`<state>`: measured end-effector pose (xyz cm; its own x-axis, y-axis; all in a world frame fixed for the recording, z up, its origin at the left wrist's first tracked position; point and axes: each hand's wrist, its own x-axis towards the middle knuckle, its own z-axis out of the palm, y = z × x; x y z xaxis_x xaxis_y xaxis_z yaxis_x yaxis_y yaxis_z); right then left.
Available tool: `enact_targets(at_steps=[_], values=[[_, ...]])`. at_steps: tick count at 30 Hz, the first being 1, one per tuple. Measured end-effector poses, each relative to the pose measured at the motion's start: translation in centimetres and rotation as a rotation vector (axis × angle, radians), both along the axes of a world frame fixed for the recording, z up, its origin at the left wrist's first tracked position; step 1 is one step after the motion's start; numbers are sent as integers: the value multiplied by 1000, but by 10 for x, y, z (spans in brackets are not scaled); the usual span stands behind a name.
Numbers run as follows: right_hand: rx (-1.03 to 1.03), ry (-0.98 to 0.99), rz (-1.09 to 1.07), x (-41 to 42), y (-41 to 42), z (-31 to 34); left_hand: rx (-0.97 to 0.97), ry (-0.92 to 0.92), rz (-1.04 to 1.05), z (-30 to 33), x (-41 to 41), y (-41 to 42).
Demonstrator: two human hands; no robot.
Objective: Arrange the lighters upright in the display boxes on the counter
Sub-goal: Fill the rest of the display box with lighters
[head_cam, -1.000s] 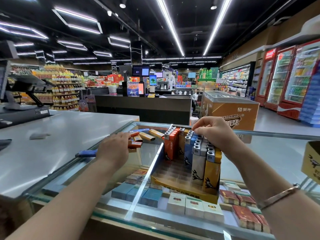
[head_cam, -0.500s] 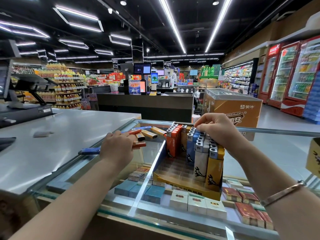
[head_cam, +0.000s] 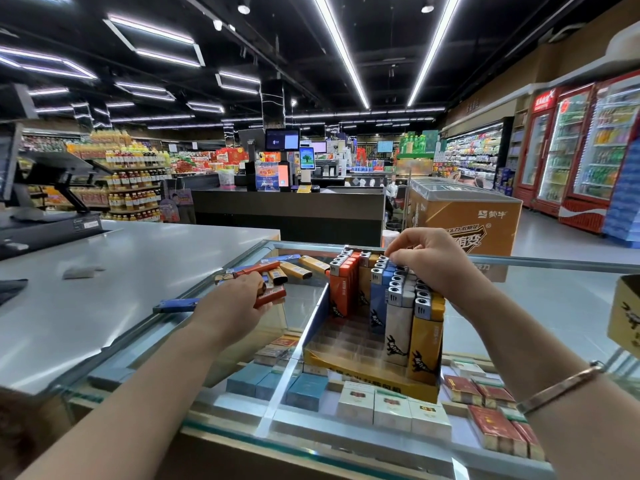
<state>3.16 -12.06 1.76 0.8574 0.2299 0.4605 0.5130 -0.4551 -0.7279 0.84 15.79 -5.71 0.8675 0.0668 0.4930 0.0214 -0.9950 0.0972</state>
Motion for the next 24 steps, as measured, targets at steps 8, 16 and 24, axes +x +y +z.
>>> enact_targets(at_steps=[8, 16, 24], values=[[-24, -5, -10, 1, 0, -1, -314, 108, -142, 12, 0, -5], [-70, 0, 13, 2, -2, 0, -984, -33, -405, 48, -2, -43], [-141, -33, 17, 0, -3, 4, -1554, -179, -731, 69, 5, -88]])
